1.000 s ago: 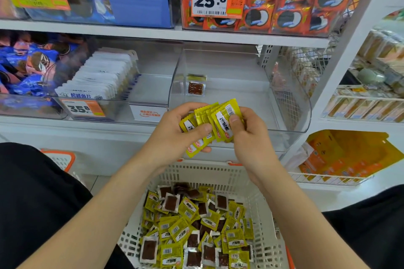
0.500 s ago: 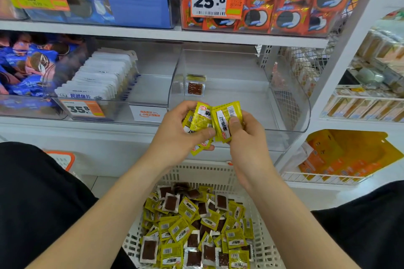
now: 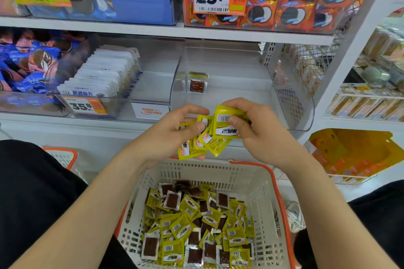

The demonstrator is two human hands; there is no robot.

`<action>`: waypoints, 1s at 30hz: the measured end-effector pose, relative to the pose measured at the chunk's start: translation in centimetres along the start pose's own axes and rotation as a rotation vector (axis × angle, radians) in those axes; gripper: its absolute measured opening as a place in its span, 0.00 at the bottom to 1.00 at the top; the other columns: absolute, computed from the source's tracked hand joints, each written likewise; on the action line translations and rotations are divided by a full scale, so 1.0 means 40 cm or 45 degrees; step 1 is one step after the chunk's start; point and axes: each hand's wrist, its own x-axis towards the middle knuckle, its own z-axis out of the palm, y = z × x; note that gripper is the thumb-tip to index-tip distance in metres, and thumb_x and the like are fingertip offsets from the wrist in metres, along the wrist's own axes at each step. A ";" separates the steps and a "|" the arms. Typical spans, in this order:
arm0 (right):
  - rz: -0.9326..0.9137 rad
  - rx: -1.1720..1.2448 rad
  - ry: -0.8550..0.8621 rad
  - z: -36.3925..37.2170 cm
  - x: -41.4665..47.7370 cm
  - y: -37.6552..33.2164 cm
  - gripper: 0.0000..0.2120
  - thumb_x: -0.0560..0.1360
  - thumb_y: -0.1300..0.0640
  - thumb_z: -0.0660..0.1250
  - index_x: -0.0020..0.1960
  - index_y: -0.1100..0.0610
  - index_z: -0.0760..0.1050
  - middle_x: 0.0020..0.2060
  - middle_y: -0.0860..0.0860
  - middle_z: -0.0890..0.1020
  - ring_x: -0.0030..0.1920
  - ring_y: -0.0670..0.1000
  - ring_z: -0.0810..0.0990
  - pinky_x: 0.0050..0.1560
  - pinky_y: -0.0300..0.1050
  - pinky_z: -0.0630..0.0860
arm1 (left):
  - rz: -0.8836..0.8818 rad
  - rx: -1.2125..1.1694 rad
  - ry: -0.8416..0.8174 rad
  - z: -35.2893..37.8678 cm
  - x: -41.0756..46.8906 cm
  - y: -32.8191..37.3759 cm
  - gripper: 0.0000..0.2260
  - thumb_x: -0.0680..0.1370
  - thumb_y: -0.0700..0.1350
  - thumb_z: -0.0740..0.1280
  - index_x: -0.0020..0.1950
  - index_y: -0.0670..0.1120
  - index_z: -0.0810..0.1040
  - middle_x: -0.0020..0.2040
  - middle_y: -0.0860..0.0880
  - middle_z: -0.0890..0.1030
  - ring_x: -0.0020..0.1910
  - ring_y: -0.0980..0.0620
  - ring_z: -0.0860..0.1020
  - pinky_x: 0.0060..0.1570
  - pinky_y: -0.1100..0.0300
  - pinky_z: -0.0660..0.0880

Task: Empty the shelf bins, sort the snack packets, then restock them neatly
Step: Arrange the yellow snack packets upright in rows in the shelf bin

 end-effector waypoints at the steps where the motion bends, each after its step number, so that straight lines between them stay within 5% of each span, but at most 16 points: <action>1: -0.038 -0.034 0.000 0.009 -0.002 -0.006 0.15 0.80 0.59 0.61 0.64 0.53 0.78 0.51 0.45 0.83 0.50 0.43 0.80 0.52 0.44 0.77 | -0.002 0.018 0.033 0.001 0.000 -0.001 0.11 0.84 0.44 0.66 0.65 0.45 0.80 0.57 0.41 0.85 0.48 0.37 0.86 0.42 0.42 0.85; 6: -0.094 -0.064 0.040 0.045 -0.009 -0.017 0.16 0.80 0.61 0.61 0.65 0.55 0.78 0.55 0.49 0.82 0.54 0.48 0.80 0.57 0.48 0.77 | -0.130 0.031 0.060 0.010 0.007 0.008 0.18 0.86 0.54 0.62 0.60 0.42 0.83 0.51 0.38 0.87 0.47 0.36 0.86 0.45 0.38 0.85; 12: -0.106 -0.106 -0.086 0.035 -0.013 -0.032 0.14 0.81 0.65 0.65 0.63 0.52 0.80 0.53 0.47 0.83 0.52 0.45 0.80 0.54 0.42 0.76 | -0.321 -0.223 -0.061 0.002 0.017 0.015 0.16 0.84 0.49 0.54 0.59 0.41 0.76 0.52 0.36 0.83 0.46 0.36 0.83 0.49 0.36 0.81; 15: -0.115 -0.088 -0.198 0.044 -0.016 -0.041 0.15 0.81 0.64 0.65 0.64 0.52 0.80 0.53 0.46 0.84 0.52 0.44 0.80 0.53 0.38 0.75 | -0.364 -0.251 -0.265 -0.005 0.016 0.005 0.24 0.79 0.62 0.66 0.57 0.40 0.80 0.52 0.38 0.83 0.49 0.38 0.83 0.51 0.39 0.81; 17: -0.068 0.034 -0.153 0.054 -0.018 -0.028 0.14 0.82 0.65 0.65 0.64 0.53 0.80 0.52 0.46 0.84 0.52 0.45 0.82 0.53 0.40 0.77 | -0.310 -0.289 -0.356 -0.012 0.015 -0.008 0.26 0.73 0.53 0.79 0.64 0.40 0.78 0.57 0.36 0.83 0.52 0.38 0.84 0.50 0.41 0.82; 21: 0.137 0.339 0.020 0.069 -0.009 -0.002 0.12 0.84 0.64 0.65 0.63 0.56 0.81 0.49 0.48 0.86 0.50 0.48 0.85 0.50 0.44 0.82 | -0.120 -0.223 -0.310 -0.016 0.006 -0.028 0.25 0.78 0.30 0.71 0.73 0.43 0.70 0.64 0.36 0.81 0.59 0.33 0.83 0.45 0.48 0.82; 25: 0.378 0.428 0.384 0.089 -0.001 0.003 0.10 0.84 0.65 0.63 0.59 0.56 0.82 0.45 0.51 0.86 0.42 0.45 0.83 0.42 0.39 0.78 | -0.064 -0.297 -0.280 0.007 0.010 -0.022 0.28 0.80 0.25 0.65 0.76 0.48 0.70 0.66 0.36 0.80 0.61 0.35 0.82 0.52 0.44 0.83; 30: 0.603 1.081 0.420 0.113 -0.009 -0.051 0.14 0.87 0.62 0.59 0.53 0.56 0.84 0.49 0.57 0.87 0.48 0.57 0.84 0.54 0.57 0.81 | 0.098 -0.412 -0.008 0.064 0.031 -0.014 0.27 0.75 0.21 0.66 0.64 0.48 0.68 0.57 0.36 0.80 0.52 0.38 0.81 0.53 0.41 0.79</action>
